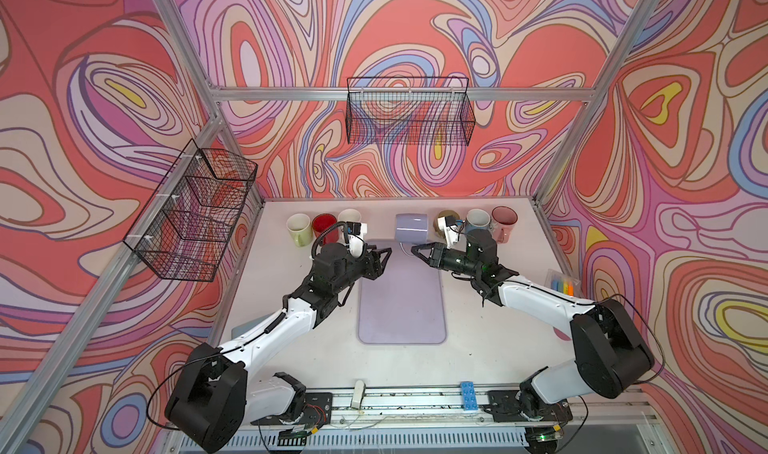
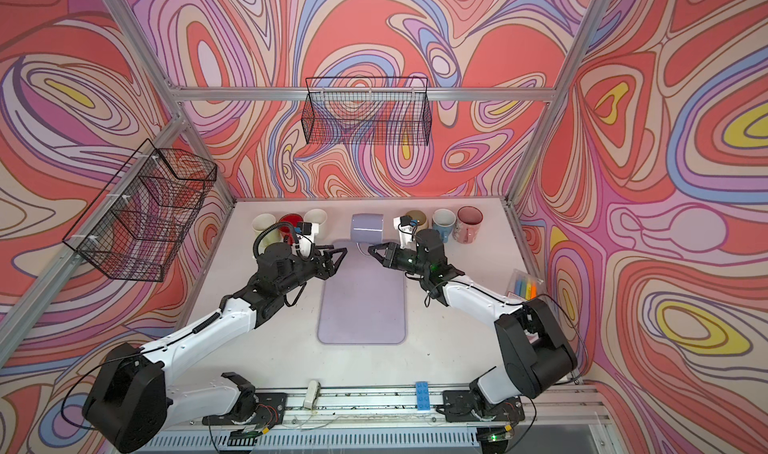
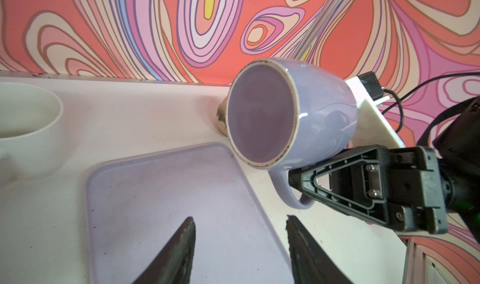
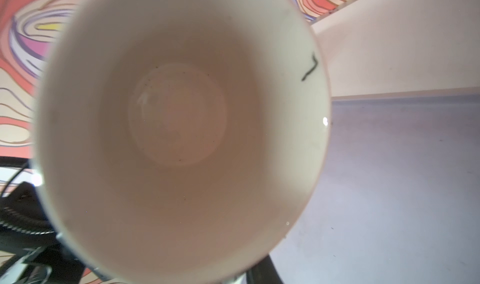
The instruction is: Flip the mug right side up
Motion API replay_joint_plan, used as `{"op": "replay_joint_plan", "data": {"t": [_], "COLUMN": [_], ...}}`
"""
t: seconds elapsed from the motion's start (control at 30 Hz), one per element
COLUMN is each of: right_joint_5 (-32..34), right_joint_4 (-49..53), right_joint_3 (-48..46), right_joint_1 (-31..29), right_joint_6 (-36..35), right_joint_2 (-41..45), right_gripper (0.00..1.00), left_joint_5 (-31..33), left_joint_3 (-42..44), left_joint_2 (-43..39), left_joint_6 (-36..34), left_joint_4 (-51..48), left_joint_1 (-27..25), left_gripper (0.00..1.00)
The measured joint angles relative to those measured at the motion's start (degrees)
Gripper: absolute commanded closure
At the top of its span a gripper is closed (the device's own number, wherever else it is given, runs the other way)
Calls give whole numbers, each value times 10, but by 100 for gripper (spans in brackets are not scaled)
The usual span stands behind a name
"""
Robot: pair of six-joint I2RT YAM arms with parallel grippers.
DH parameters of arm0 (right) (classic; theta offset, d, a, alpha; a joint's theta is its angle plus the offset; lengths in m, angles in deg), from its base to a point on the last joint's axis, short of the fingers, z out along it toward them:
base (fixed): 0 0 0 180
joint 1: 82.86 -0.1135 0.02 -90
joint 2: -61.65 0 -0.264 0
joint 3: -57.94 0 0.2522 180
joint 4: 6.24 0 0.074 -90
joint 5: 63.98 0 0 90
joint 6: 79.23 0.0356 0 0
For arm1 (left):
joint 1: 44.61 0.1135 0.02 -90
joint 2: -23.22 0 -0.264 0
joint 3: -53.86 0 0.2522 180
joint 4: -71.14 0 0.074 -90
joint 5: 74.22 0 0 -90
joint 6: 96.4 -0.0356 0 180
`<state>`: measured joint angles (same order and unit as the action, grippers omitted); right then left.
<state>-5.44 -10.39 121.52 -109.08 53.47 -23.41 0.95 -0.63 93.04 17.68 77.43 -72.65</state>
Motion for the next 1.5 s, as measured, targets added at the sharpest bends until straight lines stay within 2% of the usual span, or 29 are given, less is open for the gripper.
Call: {"op": "replay_joint_plan", "data": {"t": [0.17,0.4,0.7,0.97,1.27,1.5], "right_joint_5": [51,127,208,251,298,346], "right_joint_4": [155,347,515,565,582,596], "right_joint_3": [64,170,334,409,495,576], "right_joint_1": [0,0,0,0,0,0], "right_joint_6": [-85,-198,-298,-334,-350,-352], "right_joint_2": [7,3,-64,-128,-236,-318], "right_gripper": [100,100,100,100,100,100], "left_joint_5": [35,103,155,167,157,146], "left_joint_3": [-9,-82,-152,-141,-123,-119], "left_joint_2": [-43,-93,-126,-157,-172,-172], "left_joint_6": [-20,-65,-122,-150,-153,-151], "left_joint_4": [-81,-249,-438,-490,-495,-494], "left_joint_1": [0,0,0,6,45,48], "left_gripper": [41,41,42,42,43,43]}}
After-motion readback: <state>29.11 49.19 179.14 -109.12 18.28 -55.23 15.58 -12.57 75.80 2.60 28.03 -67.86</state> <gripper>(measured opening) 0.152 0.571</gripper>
